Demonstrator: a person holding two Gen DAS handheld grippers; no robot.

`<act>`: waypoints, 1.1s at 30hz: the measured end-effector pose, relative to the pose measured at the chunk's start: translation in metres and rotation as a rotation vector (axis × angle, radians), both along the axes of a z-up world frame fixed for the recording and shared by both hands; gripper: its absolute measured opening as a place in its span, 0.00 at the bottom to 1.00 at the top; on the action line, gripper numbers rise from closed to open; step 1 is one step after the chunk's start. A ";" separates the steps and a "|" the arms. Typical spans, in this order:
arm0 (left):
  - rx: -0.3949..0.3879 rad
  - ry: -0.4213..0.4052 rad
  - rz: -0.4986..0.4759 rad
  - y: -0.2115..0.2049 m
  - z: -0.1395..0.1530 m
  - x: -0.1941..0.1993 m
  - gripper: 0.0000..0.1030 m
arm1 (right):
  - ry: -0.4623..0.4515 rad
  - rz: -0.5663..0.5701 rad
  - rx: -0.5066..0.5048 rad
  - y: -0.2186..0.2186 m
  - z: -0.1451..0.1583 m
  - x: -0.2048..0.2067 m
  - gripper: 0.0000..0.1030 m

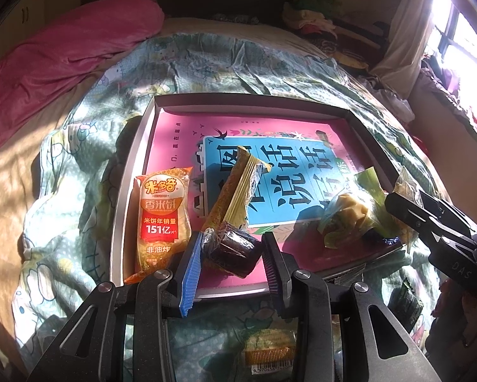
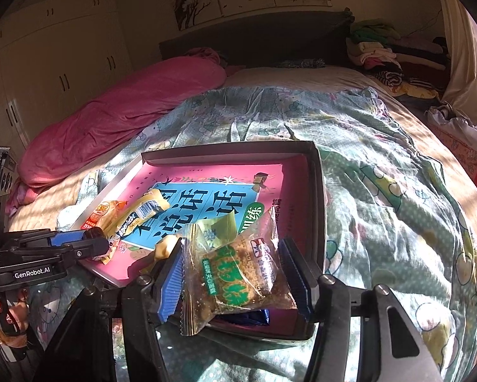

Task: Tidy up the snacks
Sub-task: 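Carry the bread packet into the tray with the right tool while the left tool carries the chocolate, then release the bread packet in the tray while the left tool releases the chocolate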

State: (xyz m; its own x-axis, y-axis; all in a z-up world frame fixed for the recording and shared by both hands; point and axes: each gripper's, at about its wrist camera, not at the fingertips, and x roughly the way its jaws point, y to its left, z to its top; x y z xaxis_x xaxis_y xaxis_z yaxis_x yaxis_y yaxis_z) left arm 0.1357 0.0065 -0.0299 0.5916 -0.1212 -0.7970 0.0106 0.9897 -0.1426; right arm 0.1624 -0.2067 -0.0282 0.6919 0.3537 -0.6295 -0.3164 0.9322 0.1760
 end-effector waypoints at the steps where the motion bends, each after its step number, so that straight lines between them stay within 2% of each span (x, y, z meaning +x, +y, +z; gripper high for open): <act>1: -0.002 0.001 0.000 0.000 0.000 0.000 0.37 | 0.000 -0.001 -0.001 0.000 0.000 0.000 0.57; 18: -0.034 0.012 0.015 0.004 0.006 -0.006 0.37 | -0.003 -0.033 0.025 -0.010 0.006 -0.003 0.59; 21: -0.027 0.009 0.009 0.002 0.008 -0.007 0.38 | -0.012 -0.044 0.038 -0.014 0.008 -0.004 0.63; 33: -0.014 -0.011 0.008 0.002 0.016 -0.009 0.39 | -0.034 -0.058 0.059 -0.019 0.014 -0.007 0.65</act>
